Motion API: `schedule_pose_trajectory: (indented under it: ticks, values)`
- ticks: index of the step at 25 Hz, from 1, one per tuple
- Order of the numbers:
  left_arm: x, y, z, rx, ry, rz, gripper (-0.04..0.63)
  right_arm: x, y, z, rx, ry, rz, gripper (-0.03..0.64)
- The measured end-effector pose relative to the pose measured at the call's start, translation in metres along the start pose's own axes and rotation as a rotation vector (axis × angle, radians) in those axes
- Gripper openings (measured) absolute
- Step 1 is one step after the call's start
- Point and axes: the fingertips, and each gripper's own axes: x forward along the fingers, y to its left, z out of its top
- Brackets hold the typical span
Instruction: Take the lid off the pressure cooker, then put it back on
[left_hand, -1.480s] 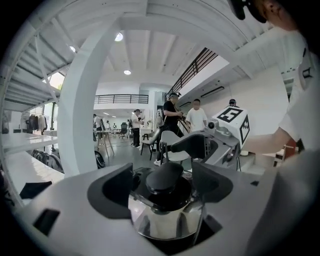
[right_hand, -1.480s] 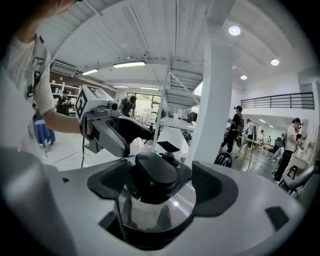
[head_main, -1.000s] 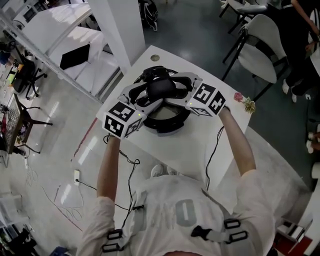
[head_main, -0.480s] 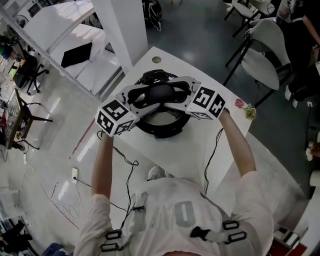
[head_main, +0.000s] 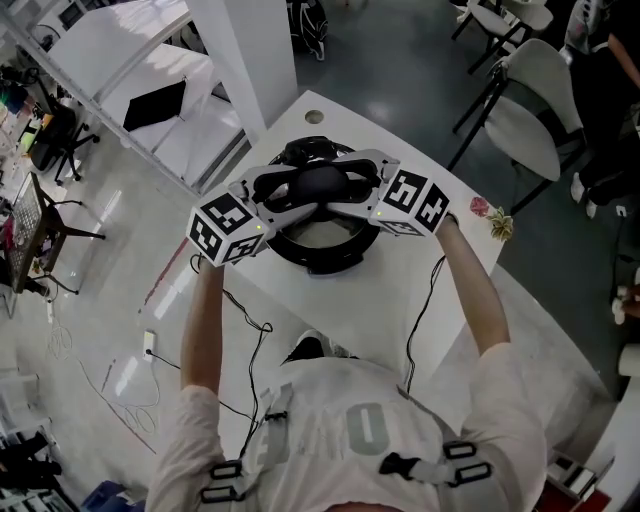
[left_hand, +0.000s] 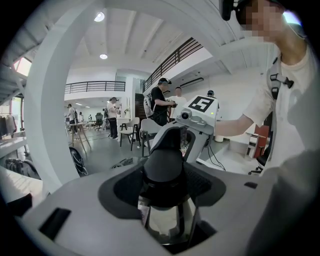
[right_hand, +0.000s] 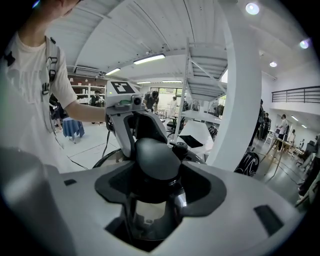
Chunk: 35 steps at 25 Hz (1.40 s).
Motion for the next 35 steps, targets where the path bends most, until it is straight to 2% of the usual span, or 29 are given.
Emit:
schedule_pose_trajectory:
  ticks: [4, 10, 20, 28, 35]
  values:
    - [0.0007, 0.0010, -0.0010, 0.016, -0.008, -0.032, 0.258, 0.0004, -0.0019, -0.0009, -0.001, 0.003, -0.019, 0.284]
    - [-0.0041, 0.0008, -0.0032, 0.052, 0.009, -0.147, 0.258, 0.0047, 0.0006, 0.0017, 0.038, 0.037, -0.087, 0.284]
    - [-0.0006, 0.0013, 0.0000, 0.151, 0.029, -0.374, 0.258, -0.0005, 0.0002, 0.0000, 0.177, 0.083, -0.305, 0.282]
    - [-0.0014, 0.0032, -0.0005, 0.184, 0.029, -0.533, 0.261, 0.0010, 0.0005, -0.0010, 0.293, 0.144, -0.410, 0.282]
    - [0.0015, 0.0072, 0.0025, 0.234, 0.036, -0.675, 0.262, -0.0009, -0.0031, 0.0002, 0.365, 0.143, -0.515, 0.282]
